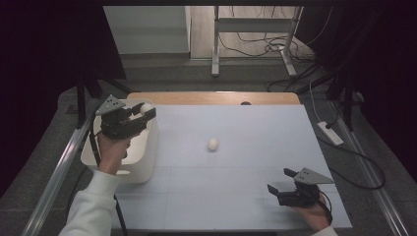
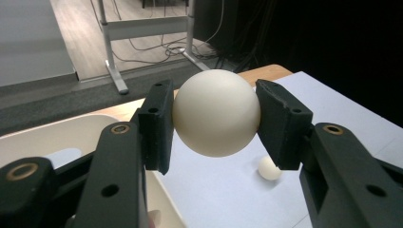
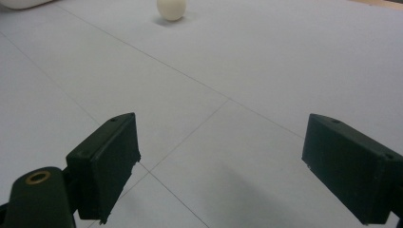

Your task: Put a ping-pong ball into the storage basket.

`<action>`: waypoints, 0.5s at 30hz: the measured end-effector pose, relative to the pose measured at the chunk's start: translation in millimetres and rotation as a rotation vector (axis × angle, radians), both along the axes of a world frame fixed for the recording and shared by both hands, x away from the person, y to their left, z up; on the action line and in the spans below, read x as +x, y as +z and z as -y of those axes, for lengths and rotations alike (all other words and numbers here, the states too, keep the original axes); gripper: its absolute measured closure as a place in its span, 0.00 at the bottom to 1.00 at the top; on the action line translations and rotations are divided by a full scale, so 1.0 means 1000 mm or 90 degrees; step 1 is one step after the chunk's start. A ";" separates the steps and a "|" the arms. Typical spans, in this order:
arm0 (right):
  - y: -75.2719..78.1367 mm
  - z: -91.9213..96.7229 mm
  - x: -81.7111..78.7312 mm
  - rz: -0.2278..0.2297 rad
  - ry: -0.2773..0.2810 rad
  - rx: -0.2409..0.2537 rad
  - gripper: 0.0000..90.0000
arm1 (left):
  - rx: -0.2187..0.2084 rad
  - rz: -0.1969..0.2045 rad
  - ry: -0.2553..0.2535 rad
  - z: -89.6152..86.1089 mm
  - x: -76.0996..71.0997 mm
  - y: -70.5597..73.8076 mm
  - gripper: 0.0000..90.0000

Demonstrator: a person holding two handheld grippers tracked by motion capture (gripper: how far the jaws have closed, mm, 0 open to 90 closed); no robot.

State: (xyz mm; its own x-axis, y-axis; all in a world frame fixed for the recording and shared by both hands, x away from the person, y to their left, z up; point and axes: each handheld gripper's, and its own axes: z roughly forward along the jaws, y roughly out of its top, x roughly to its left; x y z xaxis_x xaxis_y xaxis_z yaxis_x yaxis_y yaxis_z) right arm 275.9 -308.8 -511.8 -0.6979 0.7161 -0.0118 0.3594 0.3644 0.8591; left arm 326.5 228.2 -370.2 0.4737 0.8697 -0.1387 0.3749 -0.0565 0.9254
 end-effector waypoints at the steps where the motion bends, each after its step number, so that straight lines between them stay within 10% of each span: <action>1: 0.000 0.000 0.000 0.000 0.000 0.000 0.13 | 0.002 -0.001 0.002 -0.001 0.001 0.000 0.56; 15: 0.000 0.000 0.000 -0.001 -0.003 -0.002 0.13 | 0.011 -0.016 0.041 -0.013 0.017 -0.009 0.56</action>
State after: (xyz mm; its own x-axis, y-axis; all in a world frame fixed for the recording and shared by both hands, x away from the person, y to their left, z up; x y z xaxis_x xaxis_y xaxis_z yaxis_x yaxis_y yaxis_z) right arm 276.1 -309.2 -511.7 -0.6943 0.7196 -0.0130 0.3629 0.3657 0.8571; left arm 343.2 241.4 -379.3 0.4135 0.9005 -0.1343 0.4013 -0.0479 0.9147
